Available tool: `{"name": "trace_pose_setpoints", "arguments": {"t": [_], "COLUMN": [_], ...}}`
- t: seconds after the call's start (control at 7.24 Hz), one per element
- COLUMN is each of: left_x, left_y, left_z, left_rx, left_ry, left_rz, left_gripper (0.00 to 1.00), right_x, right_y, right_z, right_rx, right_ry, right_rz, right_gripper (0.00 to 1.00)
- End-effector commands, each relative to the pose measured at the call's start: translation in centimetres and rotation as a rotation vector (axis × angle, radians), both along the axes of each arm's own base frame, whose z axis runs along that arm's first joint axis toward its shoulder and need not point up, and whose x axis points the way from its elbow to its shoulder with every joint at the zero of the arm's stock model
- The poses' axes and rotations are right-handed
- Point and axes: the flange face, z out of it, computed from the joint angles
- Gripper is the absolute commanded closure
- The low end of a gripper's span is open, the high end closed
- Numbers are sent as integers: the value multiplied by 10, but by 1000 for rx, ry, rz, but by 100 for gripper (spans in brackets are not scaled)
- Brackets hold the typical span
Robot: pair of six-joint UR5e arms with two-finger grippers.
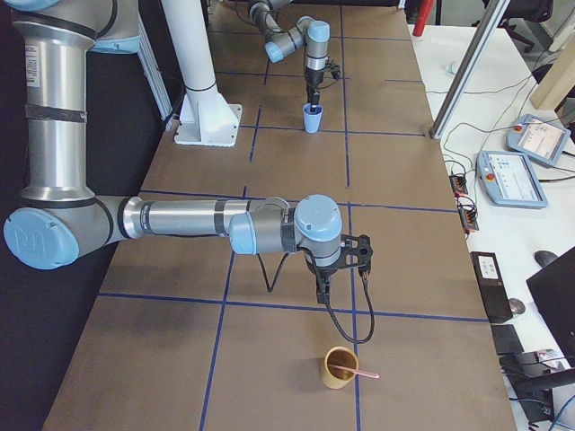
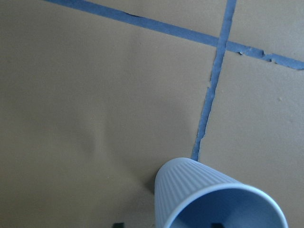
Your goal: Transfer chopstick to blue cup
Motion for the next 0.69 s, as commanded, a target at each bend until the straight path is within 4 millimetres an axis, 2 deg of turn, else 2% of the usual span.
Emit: {"name": "trace_pose_setpoints", "arguments": {"t": [0.0, 0.14, 0.28, 0.41, 0.55], "left_x": [-74, -117, -141, -170, -191], "left_y": [0, 9, 15, 17, 20], "left_z": [-11, -6, 2, 15, 28], "left_rx": [-46, -22, -7, 3, -3], "left_ry": [-13, -21, -44, -53, -55], "left_rz": [-17, -25, -7, -22, -38], "left_gripper": [0, 0, 0, 0, 0], "right_x": [0, 0, 4, 14, 22], "right_y": [6, 20, 22, 18, 3], "right_z": [7, 35, 51, 81, 95], "right_rx": [-11, -61, -35, 10, 60], "right_ry": [7, 5, 10, 15, 51], "right_rz": [3, -4, 6, 28, 47], "right_gripper": [0, 0, 0, 0, 0]}}
